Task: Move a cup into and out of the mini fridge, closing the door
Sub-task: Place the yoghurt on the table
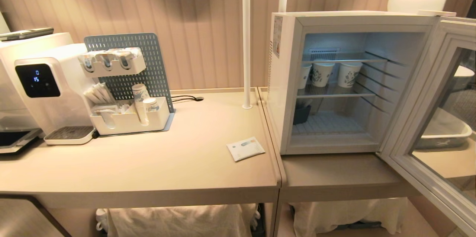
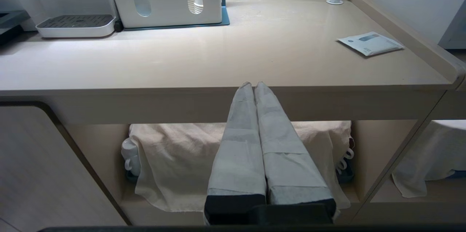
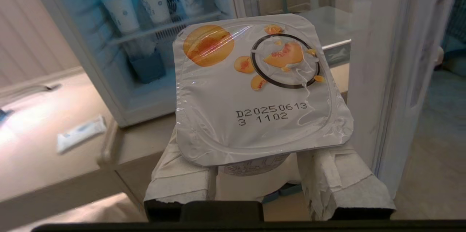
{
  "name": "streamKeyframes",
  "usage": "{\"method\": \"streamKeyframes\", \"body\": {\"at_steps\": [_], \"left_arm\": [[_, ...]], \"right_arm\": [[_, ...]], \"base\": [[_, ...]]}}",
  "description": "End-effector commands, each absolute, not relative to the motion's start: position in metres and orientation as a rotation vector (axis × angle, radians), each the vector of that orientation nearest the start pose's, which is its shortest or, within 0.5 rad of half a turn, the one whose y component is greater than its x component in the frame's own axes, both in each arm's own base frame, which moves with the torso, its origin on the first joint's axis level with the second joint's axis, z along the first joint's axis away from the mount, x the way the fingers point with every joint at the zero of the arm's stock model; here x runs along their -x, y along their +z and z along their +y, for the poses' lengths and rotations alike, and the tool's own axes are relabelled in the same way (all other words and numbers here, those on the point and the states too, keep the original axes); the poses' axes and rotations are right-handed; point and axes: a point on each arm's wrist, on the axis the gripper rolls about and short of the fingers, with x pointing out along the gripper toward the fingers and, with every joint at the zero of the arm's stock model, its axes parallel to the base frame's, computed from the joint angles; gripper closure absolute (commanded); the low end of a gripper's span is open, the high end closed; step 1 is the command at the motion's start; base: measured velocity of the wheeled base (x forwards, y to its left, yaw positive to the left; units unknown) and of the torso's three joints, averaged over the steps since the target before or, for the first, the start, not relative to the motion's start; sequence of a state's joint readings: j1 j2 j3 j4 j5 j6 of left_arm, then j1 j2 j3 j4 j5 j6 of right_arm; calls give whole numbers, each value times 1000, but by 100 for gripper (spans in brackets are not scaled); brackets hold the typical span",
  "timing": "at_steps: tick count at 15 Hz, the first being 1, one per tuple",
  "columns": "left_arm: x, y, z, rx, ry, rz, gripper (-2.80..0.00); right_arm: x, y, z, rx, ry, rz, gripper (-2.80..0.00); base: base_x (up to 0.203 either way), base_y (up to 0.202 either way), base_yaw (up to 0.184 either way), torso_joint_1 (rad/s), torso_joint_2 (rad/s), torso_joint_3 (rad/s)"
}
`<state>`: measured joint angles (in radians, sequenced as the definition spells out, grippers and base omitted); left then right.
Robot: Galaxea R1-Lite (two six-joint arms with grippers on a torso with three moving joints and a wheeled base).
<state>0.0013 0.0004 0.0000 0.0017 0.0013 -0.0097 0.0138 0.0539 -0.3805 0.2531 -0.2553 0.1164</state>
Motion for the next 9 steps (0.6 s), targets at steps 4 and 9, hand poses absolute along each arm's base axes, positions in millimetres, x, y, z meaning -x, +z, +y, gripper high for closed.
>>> {"method": "streamKeyframes", "body": {"at_steps": [4, 9], "left_arm": [[23, 75, 0, 9, 3, 3, 0], [23, 75, 0, 9, 3, 3, 0]], "right_arm": [[22, 78, -2, 95, -73, -47, 0], [24, 75, 0, 51, 10, 37, 0]], "base": [[0, 0, 0, 0, 0, 0], [0, 0, 0, 0, 0, 0]]}}
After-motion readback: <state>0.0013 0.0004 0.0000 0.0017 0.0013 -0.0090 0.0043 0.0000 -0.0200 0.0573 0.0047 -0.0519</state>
